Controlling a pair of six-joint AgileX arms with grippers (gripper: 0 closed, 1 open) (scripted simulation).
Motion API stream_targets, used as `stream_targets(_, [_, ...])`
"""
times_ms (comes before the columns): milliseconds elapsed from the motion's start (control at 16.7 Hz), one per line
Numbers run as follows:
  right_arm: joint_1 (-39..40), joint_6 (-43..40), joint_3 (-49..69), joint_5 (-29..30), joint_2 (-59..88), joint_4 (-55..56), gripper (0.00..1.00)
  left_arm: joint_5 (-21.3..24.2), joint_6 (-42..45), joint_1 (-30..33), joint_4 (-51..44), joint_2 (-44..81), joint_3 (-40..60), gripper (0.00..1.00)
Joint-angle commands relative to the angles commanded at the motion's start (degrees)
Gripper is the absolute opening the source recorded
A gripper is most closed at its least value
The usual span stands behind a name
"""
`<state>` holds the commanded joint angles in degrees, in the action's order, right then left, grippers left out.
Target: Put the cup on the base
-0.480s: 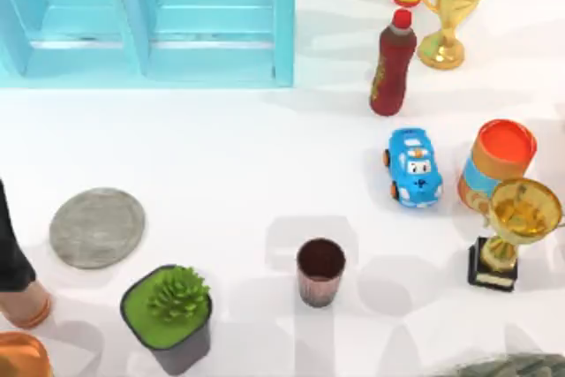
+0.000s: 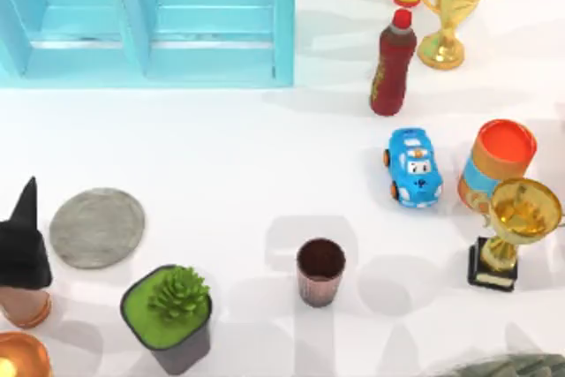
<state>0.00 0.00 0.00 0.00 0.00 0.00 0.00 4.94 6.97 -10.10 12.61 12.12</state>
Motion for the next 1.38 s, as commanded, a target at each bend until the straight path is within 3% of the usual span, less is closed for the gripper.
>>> stream_targets(900, [0.0, 0.0, 0.0, 0.0, 0.0, 0.0, 1.0, 0.0, 26.6, 37.5, -54.4, 82.0, 72.4, 1.0])
stream_targets(1140, [0.0, 0.0, 0.0, 0.0, 0.0, 0.0, 1.0, 0.0, 31.2, 44.1, -63.9, 96.2, 85.0, 1.0])
stream_targets(1380, [0.0, 0.0, 0.0, 0.0, 0.0, 0.0, 1.0, 0.0, 33.0, 46.6, -67.5, 101.4, 89.4, 1.0])
